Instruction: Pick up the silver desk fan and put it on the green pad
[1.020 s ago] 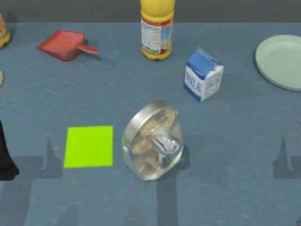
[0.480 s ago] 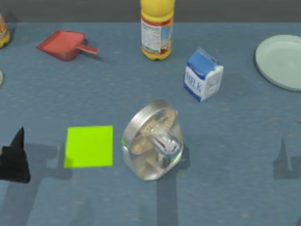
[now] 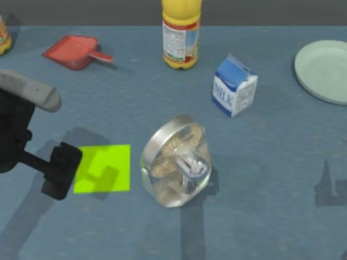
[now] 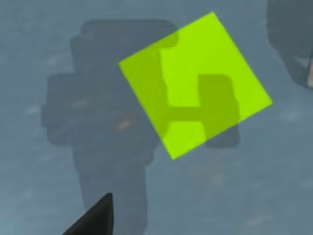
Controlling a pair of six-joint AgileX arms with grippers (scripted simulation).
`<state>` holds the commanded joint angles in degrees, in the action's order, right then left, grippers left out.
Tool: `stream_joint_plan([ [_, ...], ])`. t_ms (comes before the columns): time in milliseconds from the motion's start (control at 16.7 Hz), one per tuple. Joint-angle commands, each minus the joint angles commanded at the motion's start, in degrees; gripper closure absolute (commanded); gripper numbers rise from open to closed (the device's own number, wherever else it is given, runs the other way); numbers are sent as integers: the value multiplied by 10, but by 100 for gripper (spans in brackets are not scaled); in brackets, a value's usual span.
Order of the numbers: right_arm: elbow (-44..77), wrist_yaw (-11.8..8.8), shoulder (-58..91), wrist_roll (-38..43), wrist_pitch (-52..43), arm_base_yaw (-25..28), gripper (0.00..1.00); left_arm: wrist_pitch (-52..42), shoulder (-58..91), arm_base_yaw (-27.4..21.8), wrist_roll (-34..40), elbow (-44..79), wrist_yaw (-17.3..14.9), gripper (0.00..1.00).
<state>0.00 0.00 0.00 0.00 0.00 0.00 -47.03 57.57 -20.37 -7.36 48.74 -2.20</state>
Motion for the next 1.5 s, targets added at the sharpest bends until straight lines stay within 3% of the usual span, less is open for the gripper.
stream_joint_plan([
  [420,0,0,0,0,0,0,0,-259,386,-112,-23,383,9,0],
  [780,0,0,0,0,0,0,0,-378,612,-172,-25,657,17,0],
  [1020,0,0,0,0,0,0,0,-403,676,-187,-23,737,20,0],
  [1500,0,0,0,0,0,0,0,-394,678,-186,-24,731,20,0],
])
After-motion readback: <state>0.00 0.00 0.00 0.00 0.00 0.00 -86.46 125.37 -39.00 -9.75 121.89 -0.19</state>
